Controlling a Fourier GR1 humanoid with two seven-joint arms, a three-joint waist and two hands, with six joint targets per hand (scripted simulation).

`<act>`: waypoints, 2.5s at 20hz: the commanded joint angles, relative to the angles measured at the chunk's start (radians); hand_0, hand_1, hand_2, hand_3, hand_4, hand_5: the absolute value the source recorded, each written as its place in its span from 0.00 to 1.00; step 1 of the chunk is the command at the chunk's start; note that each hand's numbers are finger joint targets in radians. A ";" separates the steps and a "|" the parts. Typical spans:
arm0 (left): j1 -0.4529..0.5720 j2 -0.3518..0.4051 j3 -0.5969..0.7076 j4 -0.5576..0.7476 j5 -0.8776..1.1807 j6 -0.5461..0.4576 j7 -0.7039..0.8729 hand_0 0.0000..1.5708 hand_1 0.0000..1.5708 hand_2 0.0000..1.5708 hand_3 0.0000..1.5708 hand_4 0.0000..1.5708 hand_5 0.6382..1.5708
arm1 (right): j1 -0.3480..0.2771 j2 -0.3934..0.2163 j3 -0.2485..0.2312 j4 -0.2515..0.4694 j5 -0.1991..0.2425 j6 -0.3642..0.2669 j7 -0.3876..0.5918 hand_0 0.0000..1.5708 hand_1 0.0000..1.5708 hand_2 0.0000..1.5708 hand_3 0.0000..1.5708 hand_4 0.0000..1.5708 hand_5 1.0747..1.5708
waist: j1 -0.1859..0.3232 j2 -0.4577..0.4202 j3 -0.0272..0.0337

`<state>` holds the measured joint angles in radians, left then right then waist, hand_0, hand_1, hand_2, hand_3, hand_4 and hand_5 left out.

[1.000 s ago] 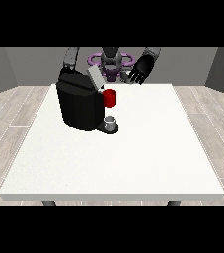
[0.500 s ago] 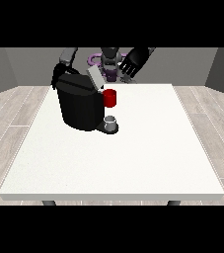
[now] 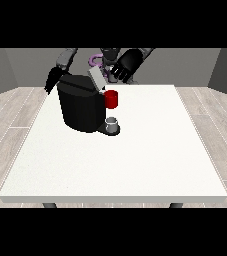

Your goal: Insert the coffee pod into the coffee machine and close the lid

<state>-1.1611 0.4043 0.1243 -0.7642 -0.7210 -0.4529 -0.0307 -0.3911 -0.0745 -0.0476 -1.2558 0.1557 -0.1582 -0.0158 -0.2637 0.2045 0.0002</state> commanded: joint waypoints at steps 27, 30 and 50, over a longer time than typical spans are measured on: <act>-0.081 -0.014 -0.008 0.109 -0.044 0.043 -0.032 0.77 0.77 0.80 0.76 0.26 1.00 | -0.069 0.002 -0.005 -0.003 0.021 -0.035 0.040 0.00 0.00 0.00 0.00 0.07 1.00 | -0.026 0.085 0.0001; -0.123 0.060 0.018 0.110 -0.036 0.029 -0.071 0.78 0.78 0.81 0.77 0.25 1.00 | -0.089 -0.012 -0.029 -0.008 -0.007 -0.017 0.035 0.00 0.00 0.00 0.00 0.00 1.00 | -0.034 0.119 0.0001; -0.079 0.105 -0.033 0.142 -0.143 0.166 -0.161 0.75 0.75 0.74 0.65 0.00 1.00 | -0.062 -0.018 -0.009 -0.042 0.003 -0.007 0.022 0.00 0.00 0.00 0.00 0.00 1.00 | -0.068 0.150 -0.0002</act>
<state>-1.2587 0.4776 0.0805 -0.6499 -0.8522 -0.3176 -0.1628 -0.4648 -0.0796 -0.0662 -1.2674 0.1668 -0.1950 -0.0038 -0.3072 0.3425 0.0009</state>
